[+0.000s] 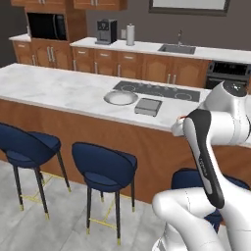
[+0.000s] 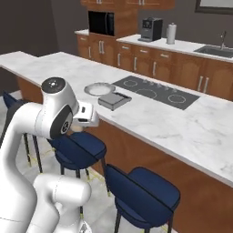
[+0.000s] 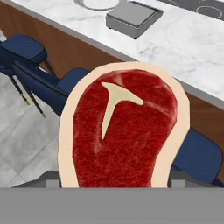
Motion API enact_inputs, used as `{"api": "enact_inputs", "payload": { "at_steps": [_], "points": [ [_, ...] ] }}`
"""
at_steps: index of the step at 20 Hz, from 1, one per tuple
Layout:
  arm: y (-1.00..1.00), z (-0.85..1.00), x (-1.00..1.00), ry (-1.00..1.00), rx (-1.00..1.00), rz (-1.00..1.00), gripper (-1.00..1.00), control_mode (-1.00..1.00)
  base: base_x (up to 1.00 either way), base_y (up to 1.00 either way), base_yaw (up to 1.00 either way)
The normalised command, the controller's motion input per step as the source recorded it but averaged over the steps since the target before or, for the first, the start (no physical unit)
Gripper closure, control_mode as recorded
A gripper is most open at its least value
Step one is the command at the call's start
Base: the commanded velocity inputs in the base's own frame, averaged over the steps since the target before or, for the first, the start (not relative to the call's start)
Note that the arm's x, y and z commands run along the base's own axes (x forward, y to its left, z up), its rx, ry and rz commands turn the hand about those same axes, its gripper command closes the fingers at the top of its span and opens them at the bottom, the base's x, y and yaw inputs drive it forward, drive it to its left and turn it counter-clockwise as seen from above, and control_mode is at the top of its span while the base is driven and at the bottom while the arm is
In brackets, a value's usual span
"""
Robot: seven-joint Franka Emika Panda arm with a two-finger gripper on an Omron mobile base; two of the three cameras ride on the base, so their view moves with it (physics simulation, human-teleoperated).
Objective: Take the steak from the fridge and place it on the digital scale on the counter by the fridge. Wait a few seconds for a reading, then move it to the plate on the dining counter.
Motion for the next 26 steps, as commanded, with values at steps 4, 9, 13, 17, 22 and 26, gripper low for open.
{"api": "enact_inputs", "payload": {
  "at_steps": [4,9,13,17,22,26],
  "points": [
    [0.00,0.00,0.00,0.00,0.00,0.00,1.00,1.00,0.26,0.24,-0.32],
    [0.00,0.00,0.00,0.00,0.00,0.00,1.00,1.00,0.25,0.21,-0.37],
    [0.00,0.00,0.00,0.00,0.00,0.00,1.00,1.00,0.23,0.22,-0.34],
    [0.00,0.00,0.00,0.00,0.00,0.00,1.00,1.00,0.16,0.60,-0.25],
    [0.00,0.00,0.00,0.00,0.00,0.00,1.00,1.00,0.06,0.77,-0.20],
    [0.00,0.00,0.00,0.00,0.00,0.00,1.00,1.00,0.62,0.45,-0.25]
  ]
}}
